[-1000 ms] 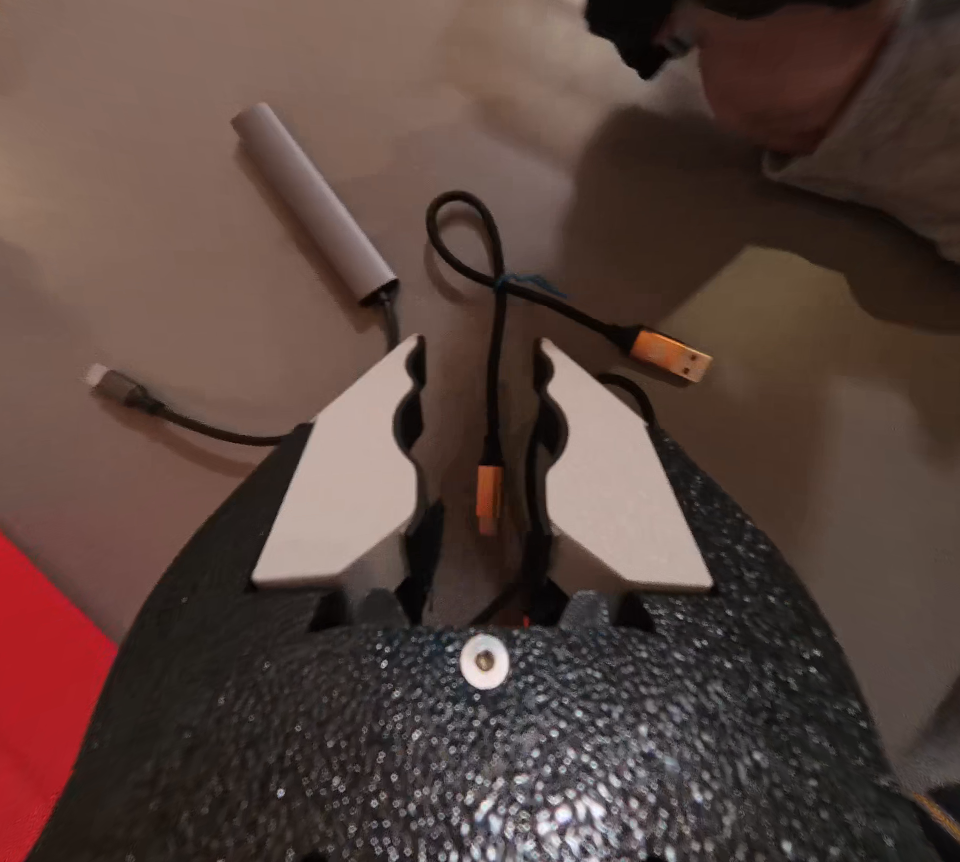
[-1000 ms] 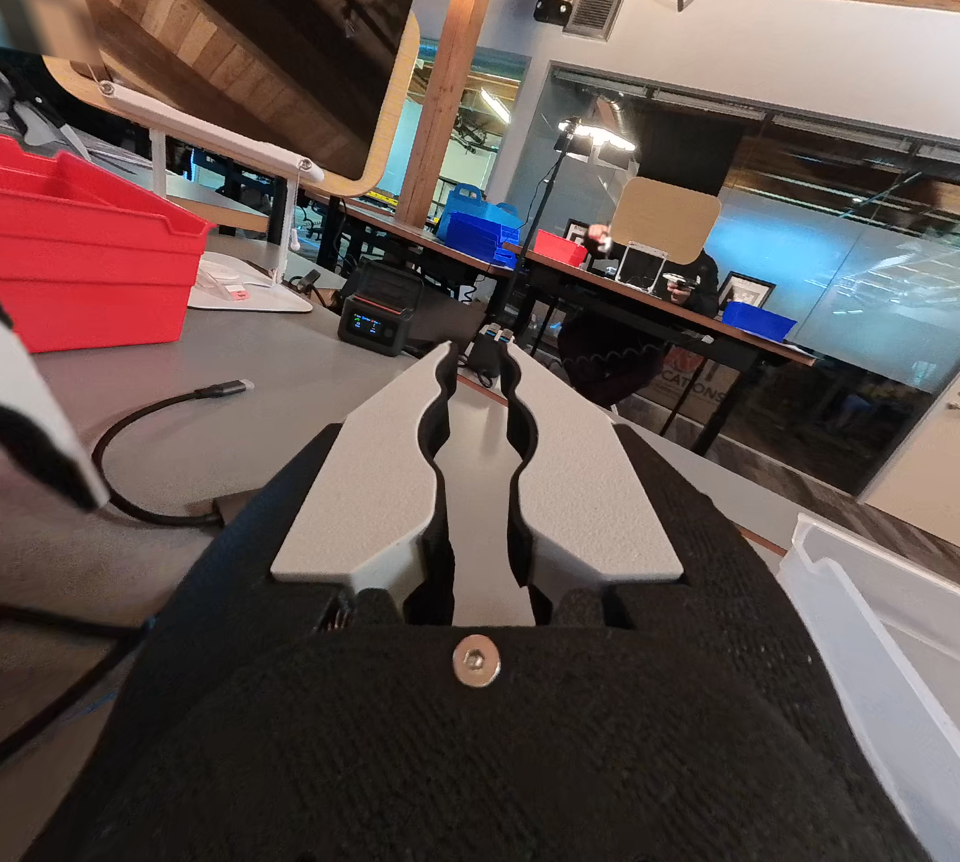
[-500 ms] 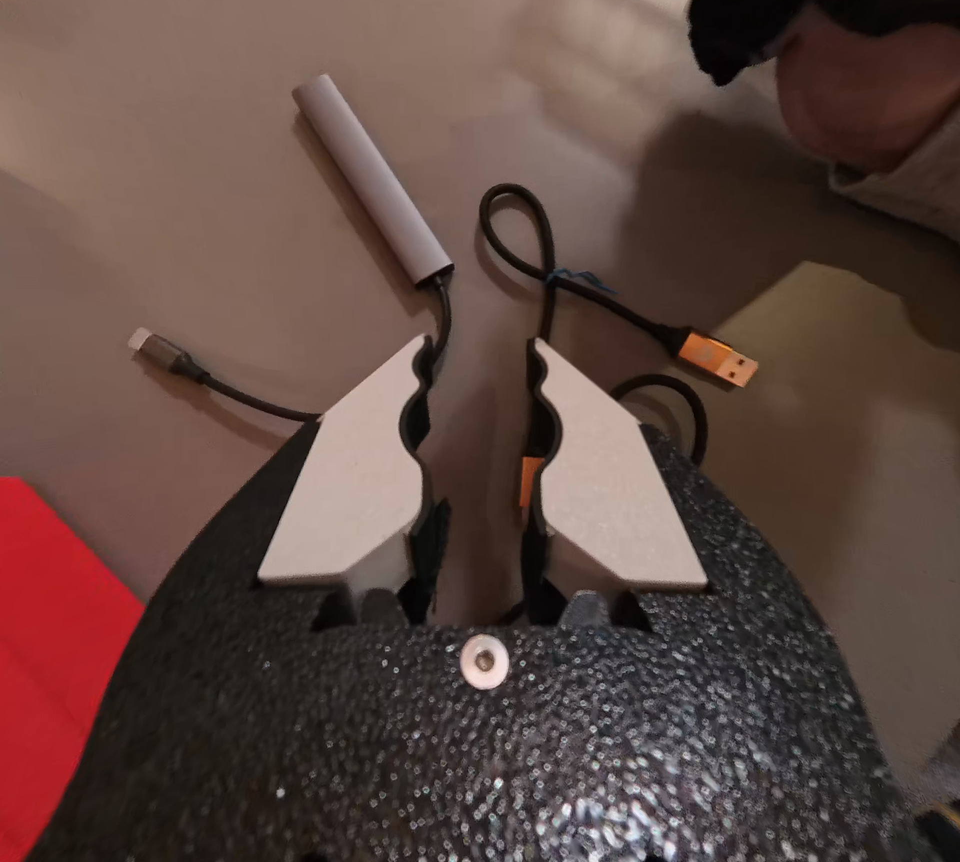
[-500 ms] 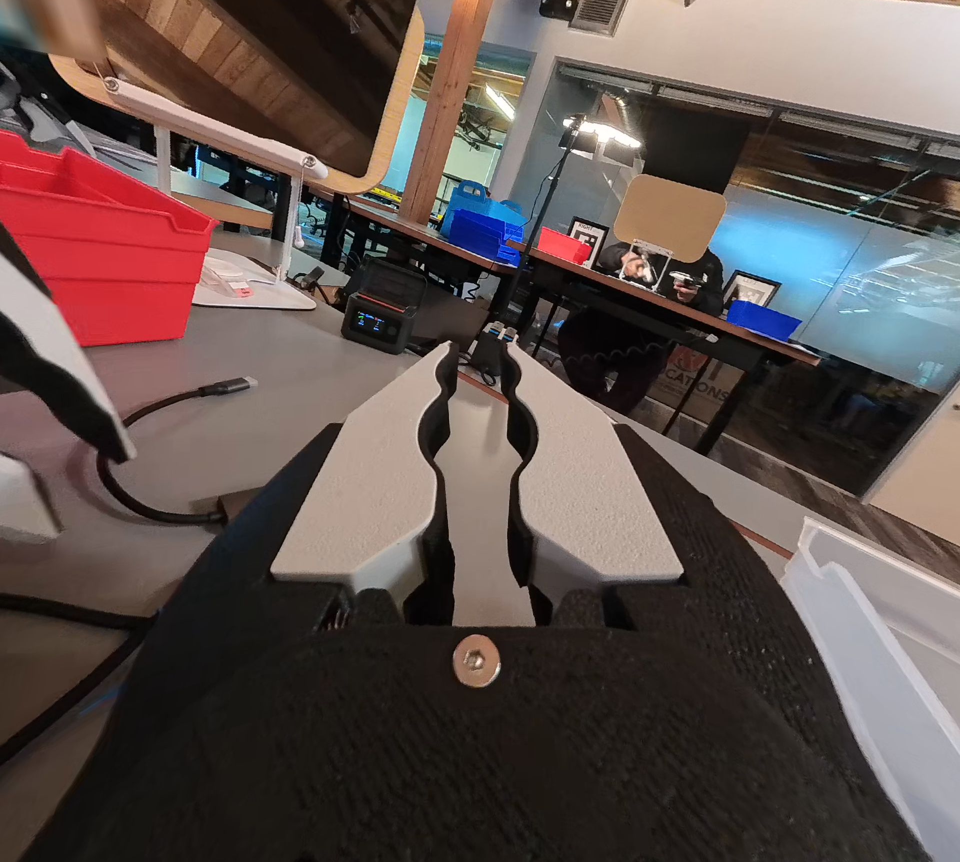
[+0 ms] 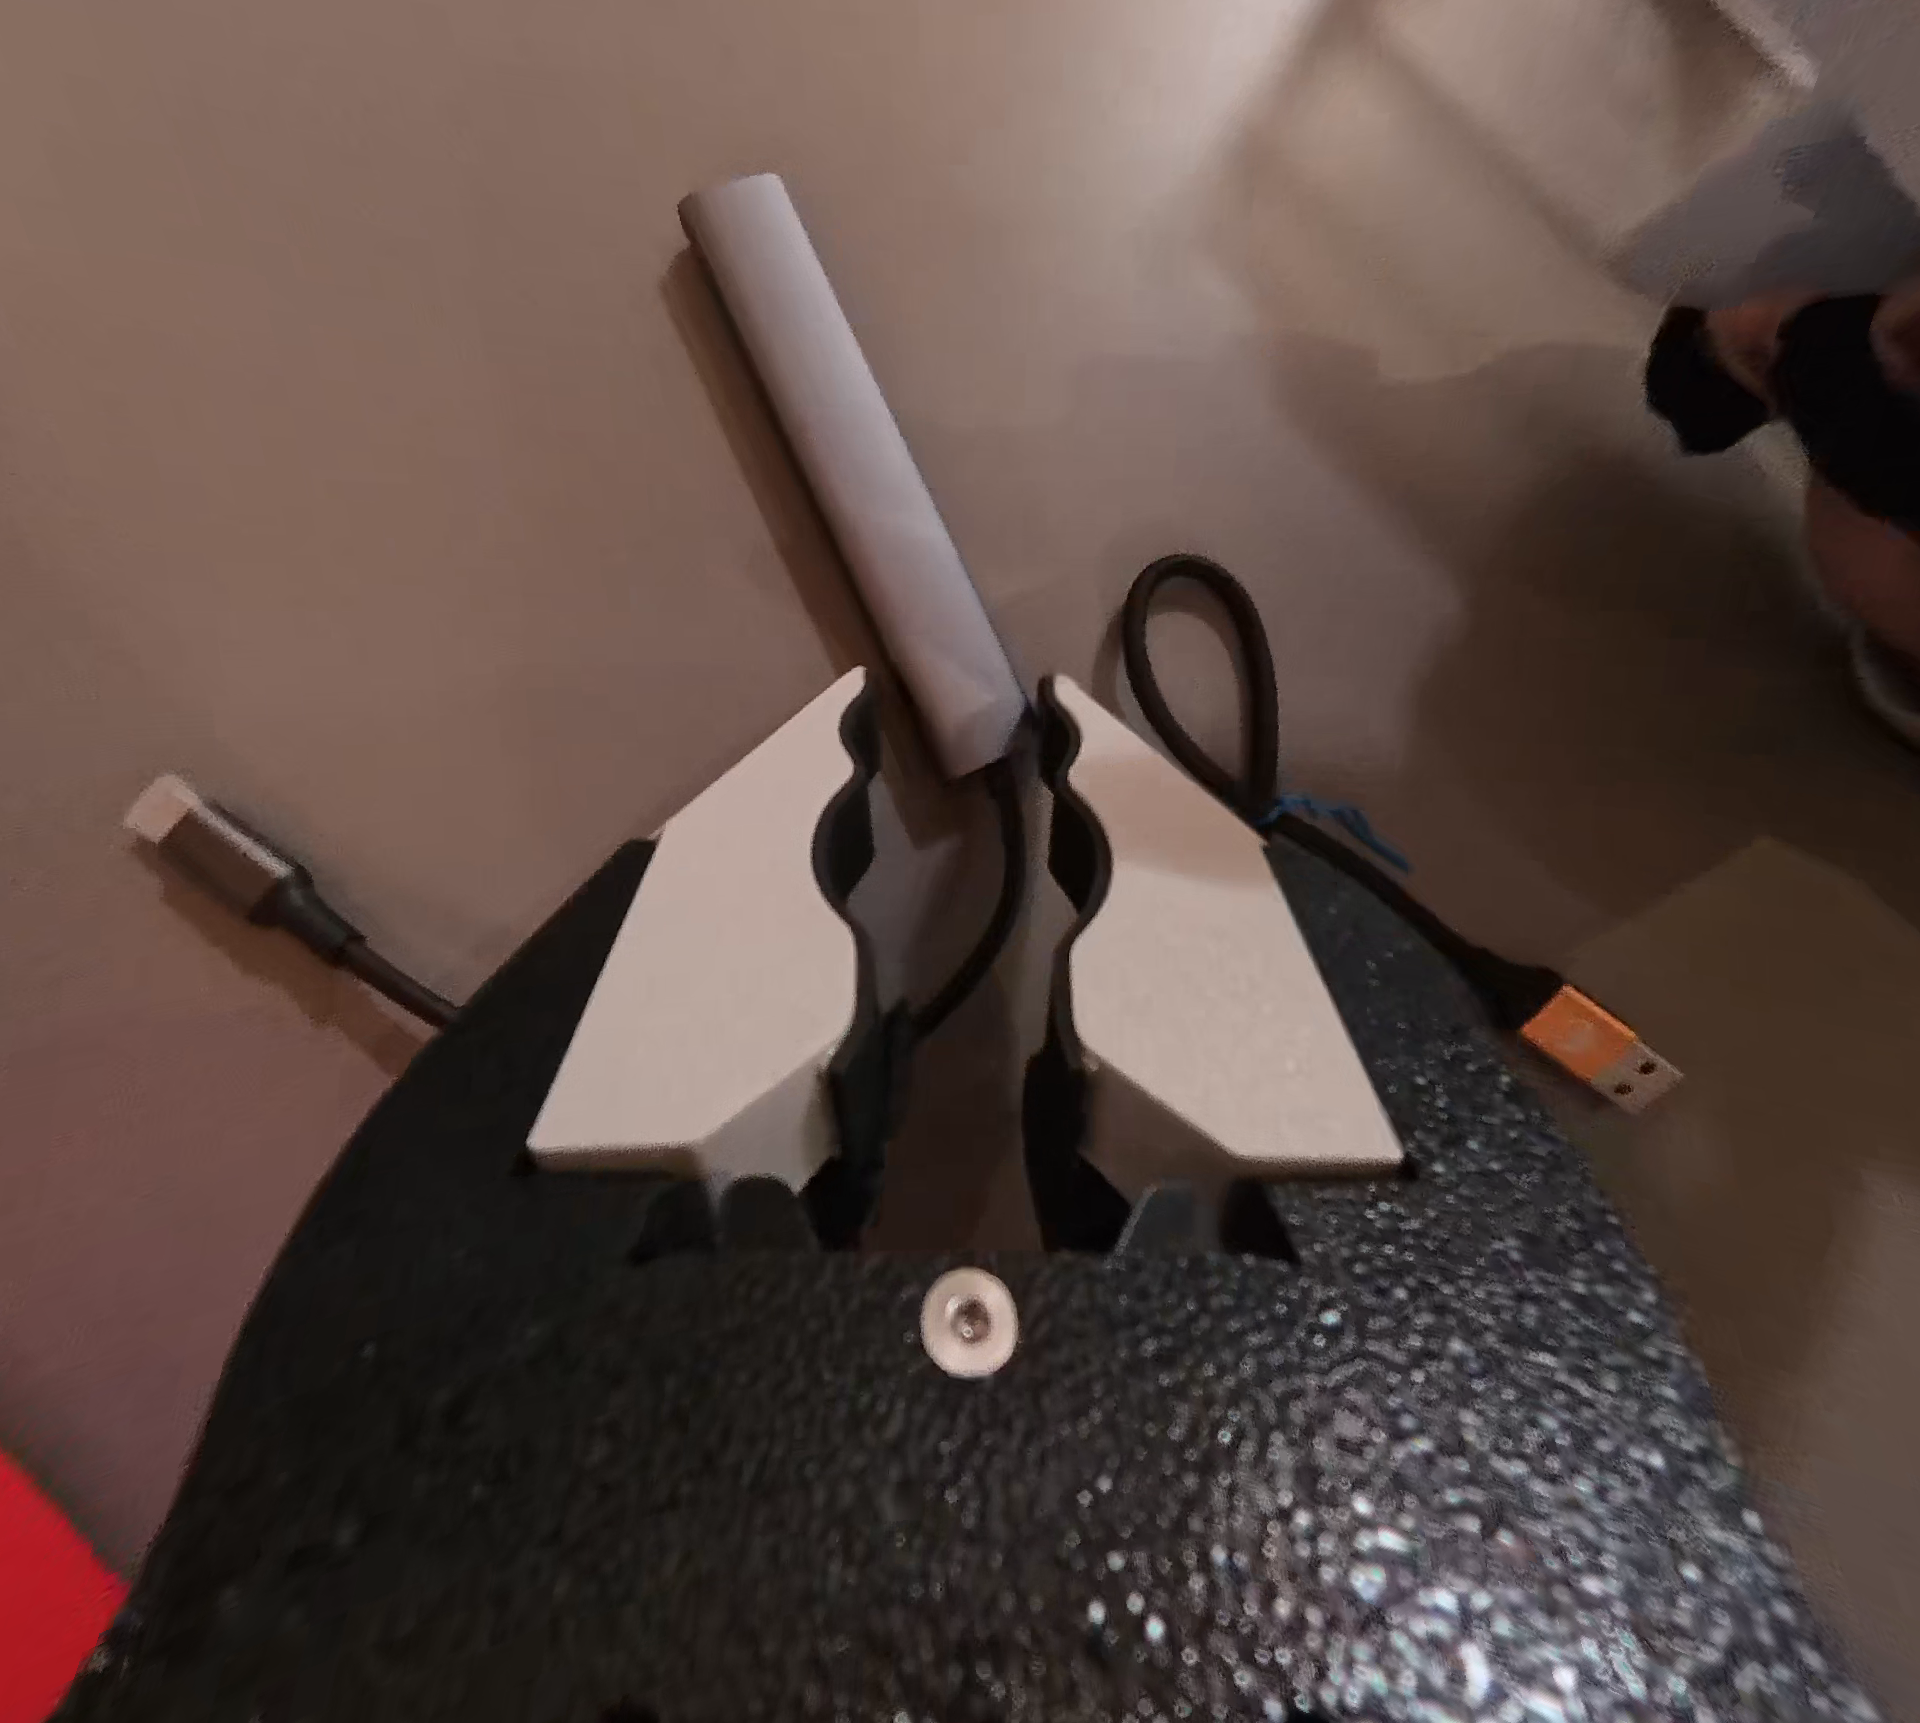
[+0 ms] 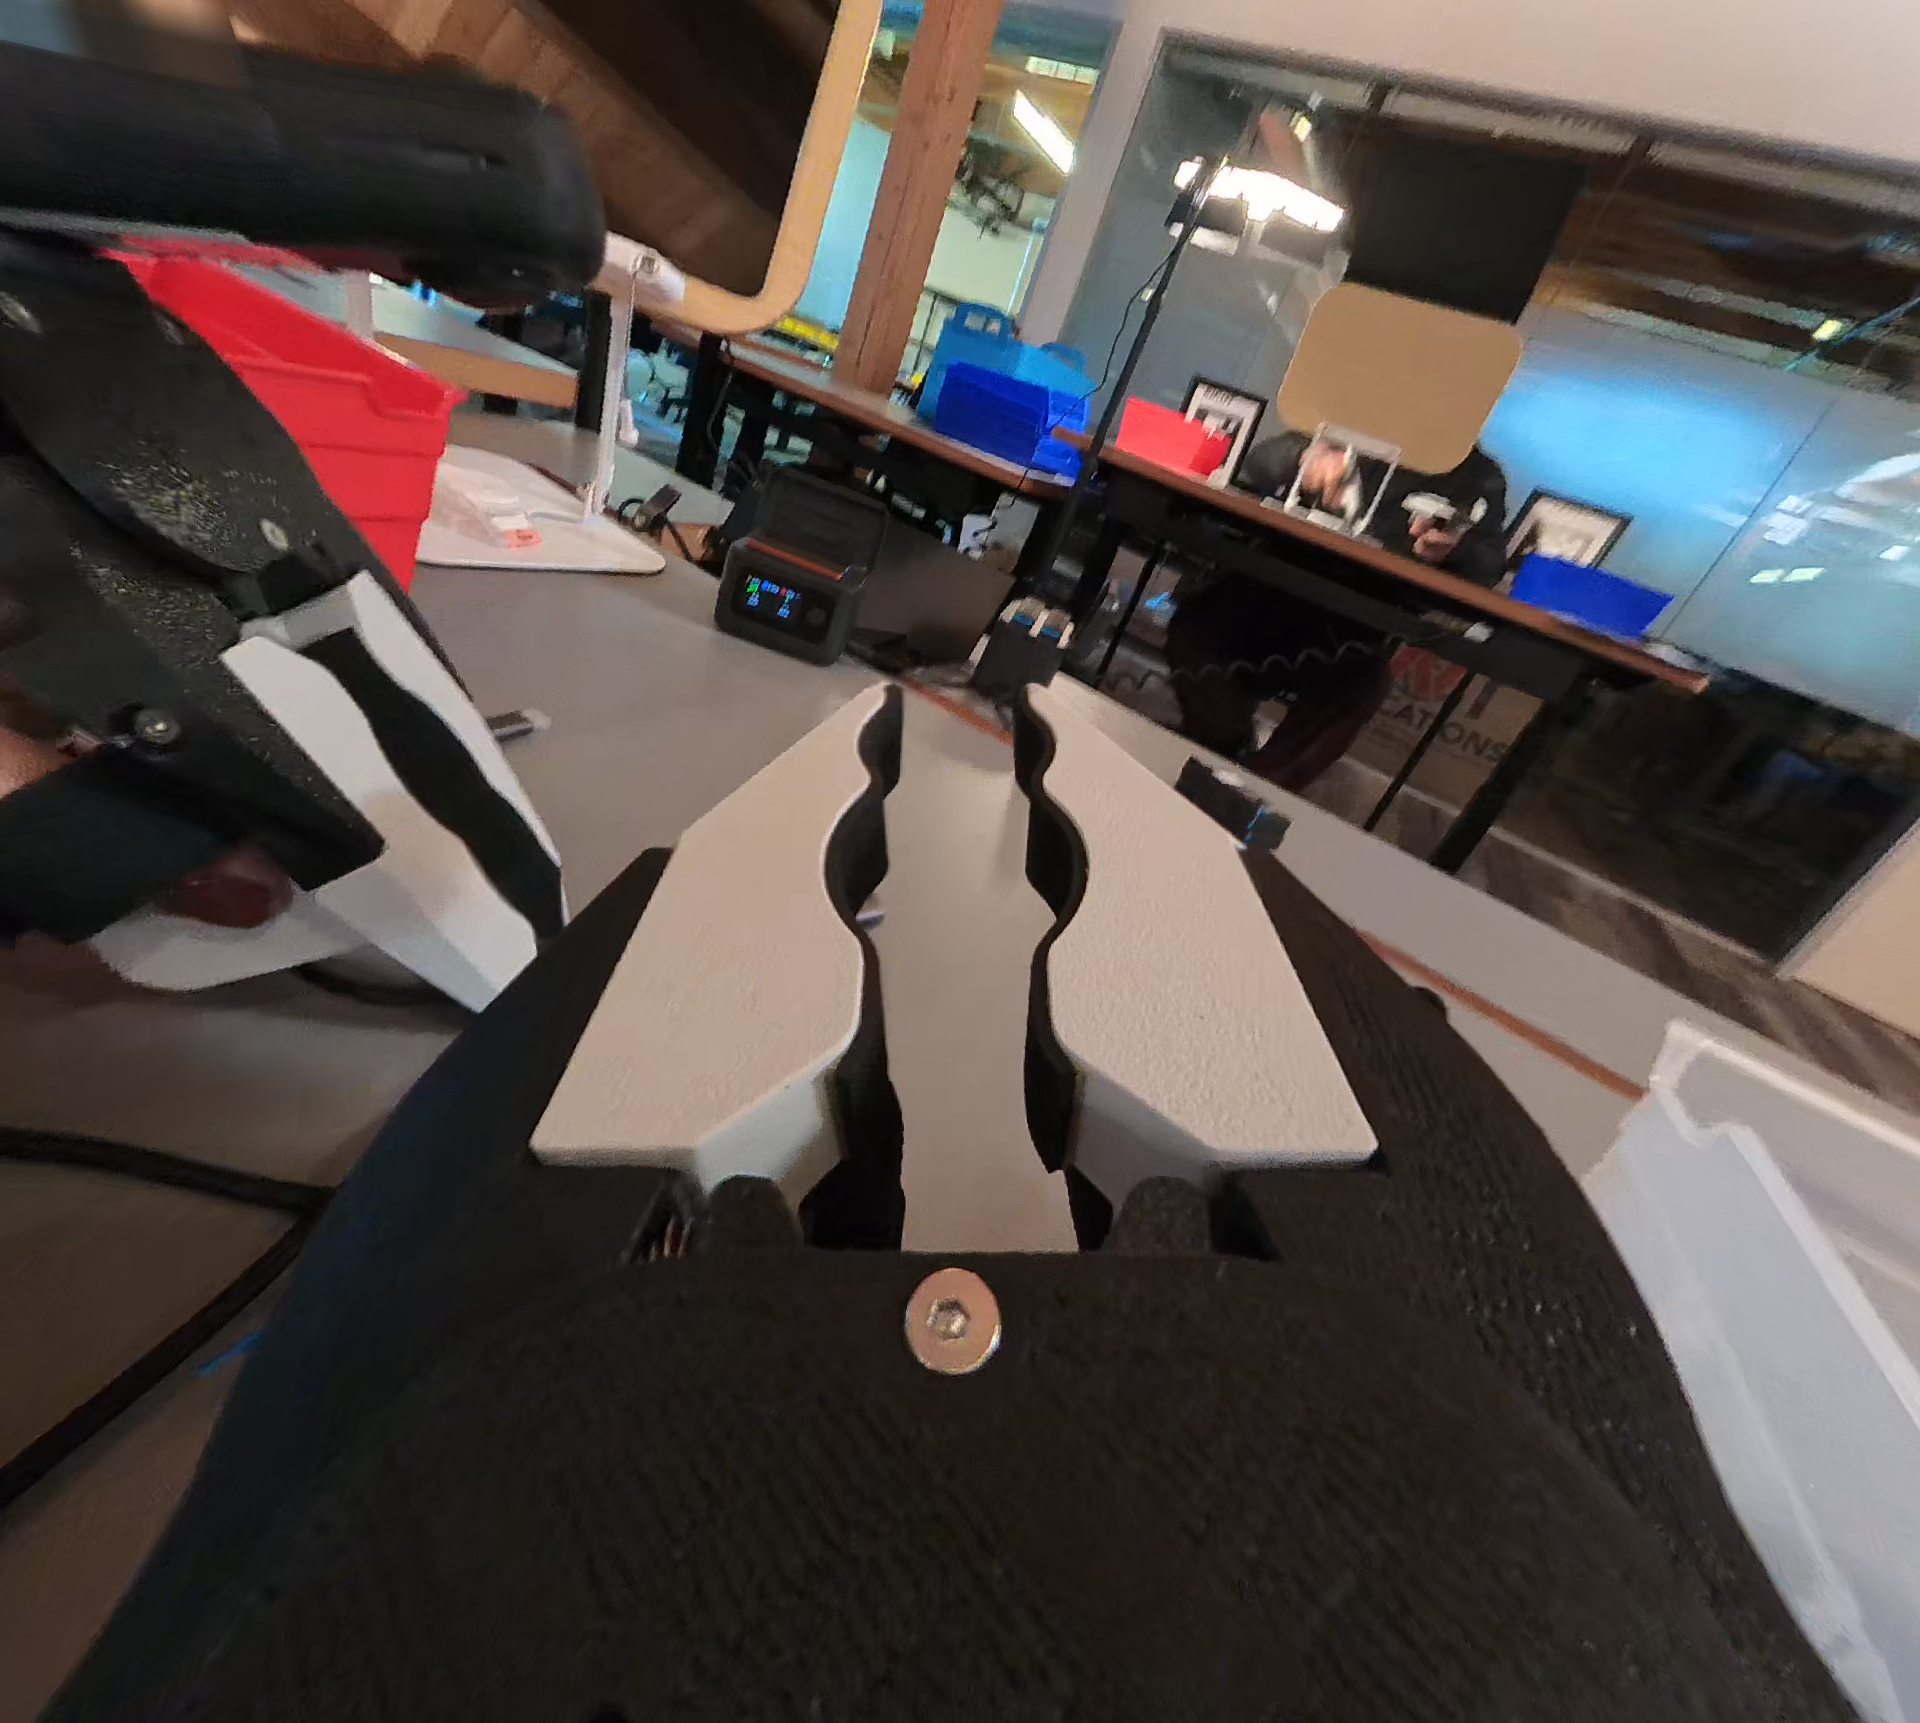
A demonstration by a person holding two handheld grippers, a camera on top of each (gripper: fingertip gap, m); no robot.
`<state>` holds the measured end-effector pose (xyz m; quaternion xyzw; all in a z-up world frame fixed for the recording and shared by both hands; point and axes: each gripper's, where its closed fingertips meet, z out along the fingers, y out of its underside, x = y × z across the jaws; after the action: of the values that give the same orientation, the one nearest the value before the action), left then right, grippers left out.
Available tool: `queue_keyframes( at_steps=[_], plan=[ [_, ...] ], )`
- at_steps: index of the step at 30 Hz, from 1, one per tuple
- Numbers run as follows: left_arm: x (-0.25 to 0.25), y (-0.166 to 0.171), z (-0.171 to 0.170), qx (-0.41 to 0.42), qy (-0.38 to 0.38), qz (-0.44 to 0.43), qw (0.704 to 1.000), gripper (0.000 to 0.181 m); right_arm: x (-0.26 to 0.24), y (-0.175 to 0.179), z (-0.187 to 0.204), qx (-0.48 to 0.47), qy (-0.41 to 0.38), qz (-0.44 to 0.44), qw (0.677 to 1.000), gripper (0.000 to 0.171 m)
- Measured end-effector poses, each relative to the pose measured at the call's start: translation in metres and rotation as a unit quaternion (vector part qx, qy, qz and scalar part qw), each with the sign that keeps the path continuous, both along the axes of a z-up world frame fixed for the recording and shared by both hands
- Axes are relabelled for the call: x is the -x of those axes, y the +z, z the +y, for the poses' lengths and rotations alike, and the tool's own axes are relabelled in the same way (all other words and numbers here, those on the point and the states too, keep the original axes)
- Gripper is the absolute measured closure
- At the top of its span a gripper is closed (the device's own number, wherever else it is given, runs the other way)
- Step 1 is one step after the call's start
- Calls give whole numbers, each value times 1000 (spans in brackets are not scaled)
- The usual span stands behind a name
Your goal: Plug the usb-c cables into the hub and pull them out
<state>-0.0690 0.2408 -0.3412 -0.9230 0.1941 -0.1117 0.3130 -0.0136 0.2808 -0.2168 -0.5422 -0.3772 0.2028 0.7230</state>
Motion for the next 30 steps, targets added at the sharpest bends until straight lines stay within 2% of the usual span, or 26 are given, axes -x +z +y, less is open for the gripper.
queue_keyframes(
  at_steps=[5, 8, 10, 12, 16, 19, 21, 22, 23, 25, 27, 28, 30],
  plan=[
    [1, -1, -1, 8, -24, 8, 1000, 157, 3, -12, 5, 30, 5, -33, 999, 146],
    [-6, 7, -3, 19, -23, -79, 996, 158, 8, -28, 6, -6, 4, -131, 991, 138],
    [-12, 17, -6, 31, -23, -146, 989, 159, 15, -45, -4, -52, 34, -220, 974, 132],
    [-14, 26, -8, 33, -26, -175, 984, 159, 22, -62, -19, -99, 79, -293, 948, 127],
    [-19, 32, -24, 71, -69, -185, 978, 159, 26, -70, -21, -183, 56, -364, 912, 120],
    [-32, 42, -39, 92, -113, -214, 966, 159, 30, -76, -27, -233, 60, -399, 885, 125],
    [-35, 49, -43, 87, -128, -218, 964, 159, 28, -77, -23, -252, 40, -418, 872, 140],
    [-34, 51, -42, 79, -127, -212, 966, 159, 26, -76, -20, -254, 29, -423, 869, 156],
    [-34, 53, -40, 65, -123, -207, 968, 159, 25, -77, -18, -244, 26, -427, 870, 161],
    [-33, 69, -31, 0, -111, -206, 972, 167, 20, -79, -10, -205, 12, -432, 878, 162],
    [-32, 94, -29, -87, -114, -214, 966, 156, 15, -73, -1, -174, -13, -414, 893, 163],
    [-32, 106, -29, -129, -114, -215, 961, 143, 12, -68, 2, -147, -23, -393, 907, 163],
    [-30, 125, -33, -211, -118, -197, 950, 143, 8, -57, 7, -90, -30, -340, 936, 163]
  ],
)
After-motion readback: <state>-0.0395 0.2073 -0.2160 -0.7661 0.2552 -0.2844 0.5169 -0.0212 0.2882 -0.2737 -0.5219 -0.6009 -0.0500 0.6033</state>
